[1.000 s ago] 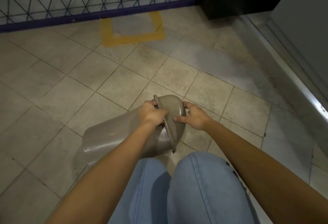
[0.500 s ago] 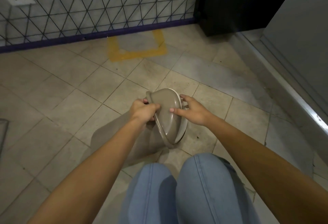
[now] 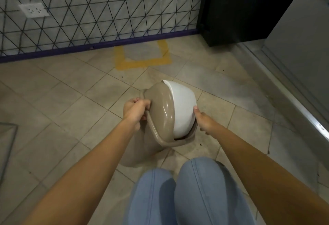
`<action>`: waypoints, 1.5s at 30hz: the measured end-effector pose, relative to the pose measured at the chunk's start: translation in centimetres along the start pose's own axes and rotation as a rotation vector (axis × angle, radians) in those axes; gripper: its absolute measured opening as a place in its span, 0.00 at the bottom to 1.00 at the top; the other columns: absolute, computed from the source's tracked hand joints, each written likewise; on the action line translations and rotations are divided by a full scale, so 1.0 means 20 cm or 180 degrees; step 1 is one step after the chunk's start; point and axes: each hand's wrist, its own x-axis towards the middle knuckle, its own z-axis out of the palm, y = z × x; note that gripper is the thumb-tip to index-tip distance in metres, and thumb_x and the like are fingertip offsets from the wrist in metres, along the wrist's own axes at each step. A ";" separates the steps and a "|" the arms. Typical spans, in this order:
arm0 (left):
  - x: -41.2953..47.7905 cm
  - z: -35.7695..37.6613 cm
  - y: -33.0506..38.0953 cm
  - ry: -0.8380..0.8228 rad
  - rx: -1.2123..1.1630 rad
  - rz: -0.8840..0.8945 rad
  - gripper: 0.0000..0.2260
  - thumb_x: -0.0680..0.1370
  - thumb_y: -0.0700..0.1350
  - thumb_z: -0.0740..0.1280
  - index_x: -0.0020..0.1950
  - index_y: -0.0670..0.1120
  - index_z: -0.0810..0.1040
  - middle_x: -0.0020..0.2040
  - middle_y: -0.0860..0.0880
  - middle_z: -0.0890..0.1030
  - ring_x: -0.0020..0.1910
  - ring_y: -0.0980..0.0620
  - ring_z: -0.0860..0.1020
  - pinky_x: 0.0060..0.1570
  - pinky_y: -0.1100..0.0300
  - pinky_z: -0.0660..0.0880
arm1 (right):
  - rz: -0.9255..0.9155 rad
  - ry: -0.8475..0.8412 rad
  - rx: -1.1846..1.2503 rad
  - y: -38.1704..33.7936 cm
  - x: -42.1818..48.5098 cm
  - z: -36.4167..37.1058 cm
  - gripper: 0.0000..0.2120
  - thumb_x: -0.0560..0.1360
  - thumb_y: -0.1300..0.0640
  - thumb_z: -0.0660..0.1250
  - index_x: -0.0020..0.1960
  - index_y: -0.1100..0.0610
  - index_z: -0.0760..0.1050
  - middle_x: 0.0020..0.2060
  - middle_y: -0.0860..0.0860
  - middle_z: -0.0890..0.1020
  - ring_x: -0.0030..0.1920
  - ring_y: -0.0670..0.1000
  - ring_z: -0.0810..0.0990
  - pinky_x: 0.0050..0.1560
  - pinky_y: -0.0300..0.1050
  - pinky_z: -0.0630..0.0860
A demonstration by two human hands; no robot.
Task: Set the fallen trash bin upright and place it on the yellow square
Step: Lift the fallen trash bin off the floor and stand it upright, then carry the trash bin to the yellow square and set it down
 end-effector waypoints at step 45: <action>-0.02 -0.20 -0.16 -0.0542 0.0023 -0.0134 0.18 0.72 0.31 0.55 0.60 0.41 0.72 0.36 0.47 0.74 0.32 0.52 0.70 0.34 0.59 0.70 | -0.0612 -0.0533 -0.0211 0.06 -0.17 -0.19 0.44 0.63 0.45 0.77 0.71 0.54 0.58 0.49 0.50 0.77 0.50 0.49 0.79 0.48 0.41 0.77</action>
